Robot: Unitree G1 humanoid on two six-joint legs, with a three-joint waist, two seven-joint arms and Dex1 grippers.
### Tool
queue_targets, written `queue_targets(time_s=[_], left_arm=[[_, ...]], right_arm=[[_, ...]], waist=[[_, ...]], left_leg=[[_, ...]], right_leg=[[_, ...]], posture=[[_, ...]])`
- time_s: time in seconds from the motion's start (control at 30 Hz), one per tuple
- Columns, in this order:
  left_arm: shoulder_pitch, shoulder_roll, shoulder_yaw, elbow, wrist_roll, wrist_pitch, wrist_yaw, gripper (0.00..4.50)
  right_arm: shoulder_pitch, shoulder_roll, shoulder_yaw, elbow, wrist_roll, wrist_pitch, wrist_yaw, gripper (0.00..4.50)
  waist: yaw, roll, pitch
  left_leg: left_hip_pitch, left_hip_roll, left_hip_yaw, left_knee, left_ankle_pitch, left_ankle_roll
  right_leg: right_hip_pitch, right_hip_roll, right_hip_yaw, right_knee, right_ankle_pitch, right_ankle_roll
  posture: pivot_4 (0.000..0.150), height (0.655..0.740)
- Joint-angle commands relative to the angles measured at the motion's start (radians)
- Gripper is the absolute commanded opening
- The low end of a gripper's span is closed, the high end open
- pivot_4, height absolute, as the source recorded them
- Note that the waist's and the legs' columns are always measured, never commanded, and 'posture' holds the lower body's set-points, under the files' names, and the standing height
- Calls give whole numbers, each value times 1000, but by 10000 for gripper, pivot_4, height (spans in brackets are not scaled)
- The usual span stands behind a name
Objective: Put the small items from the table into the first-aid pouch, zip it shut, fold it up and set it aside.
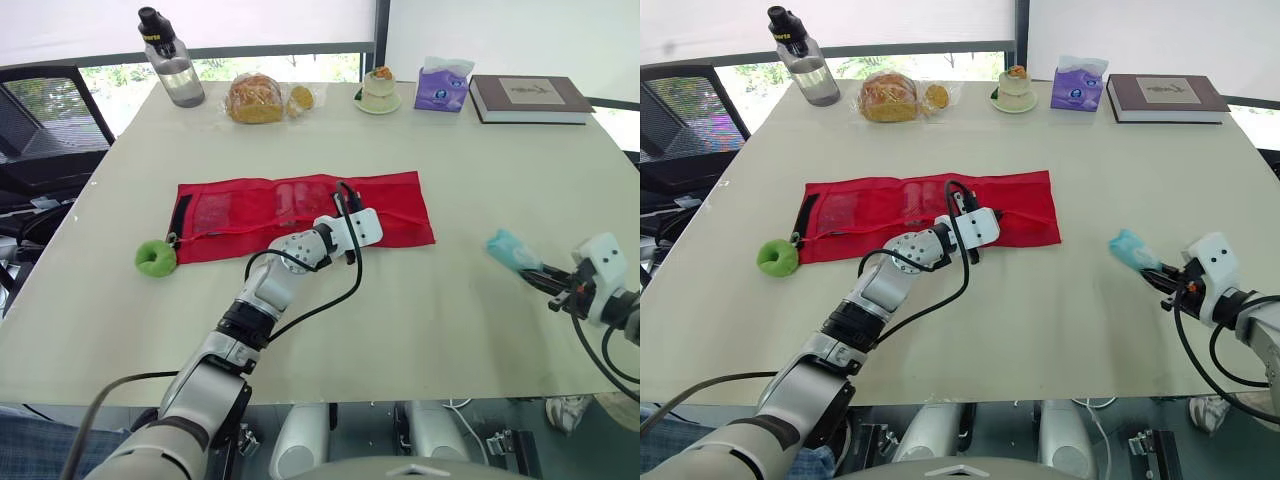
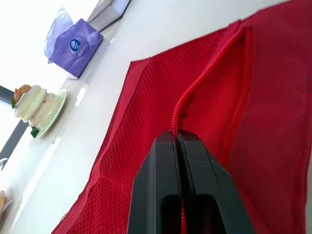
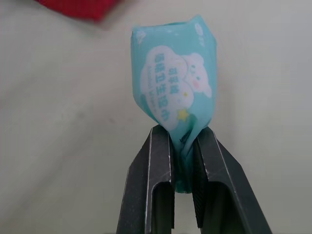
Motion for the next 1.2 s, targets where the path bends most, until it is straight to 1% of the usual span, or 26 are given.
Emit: queue_targets(time_s=[0.03, 0.07, 0.17, 0.27, 0.43, 0.53, 0.73, 0.8, 1.1, 1.2], left_arm=[[-36, -17, 11, -20, -19, -5, -4, 0], [-39, -21, 8, -18, -21, -6, -6, 0], [-31, -29, 6, -39, -30, 2, -19, 0], [-24, -33, 6, -52, -39, -4, -33, 0], [-23, -44, 7, -69, -55, -9, -50, 0], [-17, -49, 3, -87, -57, -4, -54, 0], [5, -52, -2, -121, -59, 8, -61, 0], [7, -56, -4, -124, -57, 11, -61, 0], [-5, -86, -22, -110, -54, -1, -60, 0], [-11, -94, -24, -102, -54, -4, -61, 0]], right_arm=[[-28, -20, 28, -155, 84, 108, -9, 145], [-41, -14, 52, -178, 84, 116, -17, 145], [-109, 0, 192, -200, 9, 101, -49, 145], [-217, 65, 311, -140, -67, 121, -130, 145], [-342, 108, 411, -65, -124, 168, -167, 145], [-406, 156, 462, -21, -161, 195, -205, 145], [-483, 257, 457, 49, -200, 278, -309, 145], [-502, 332, 408, 71, -193, 294, -383, 145], [-538, 537, 358, 142, -211, 300, -546, 145], [-559, 580, 349, 192, -229, 277, -586, 145]], waist=[[0, 0, 0], [2, 0, 0], [2, 0, 0], [-5, 0, 0], [-1, 0, 0], [-6, 0, 0], [-12, 0, 0], [-13, 0, 0], [-15, 0, 0], [-15, 0, 0]], left_leg=[[0, 0, 0, 0, 0, 0], [0, 0, 0, 0, 0, 0], [0, 0, 0, 0, 0, 0], [0, 0, 0, 0, 0, 0], [-1, -1, 0, 0, 0, 0], [-1, -1, 0, 0, 0, 0], [-1, -1, -1, -1, 0, 0], [-1, -1, 0, -1, 0, 0], [-1, -1, -1, -1, 0, 0], [-1, -1, -1, -1, 0, 0]], right_leg=[[0, 0, 0, 0, 0, 0], [0, 0, 0, 0, 0, 0], [0, 0, 0, -1, 0, 0], [0, 0, 0, 0, 0, 0], [-1, 0, 0, 0, 0, 0], [-1, 0, 0, 0, 0, 0], [-2, 0, -1, 0, 0, 0], [-2, 0, 0, 0, 0, 0], [-2, 0, 0, 1, 0, -1], [-2, 1, 0, 1, 0, -1]], posture=[[1500, 7332], [1500, 7332], [1500, 7332], [1500, 7332], [1500, 7332], [1500, 7332], [1500, 7332], [1500, 7332], [1500, 7332], [1500, 7332]])
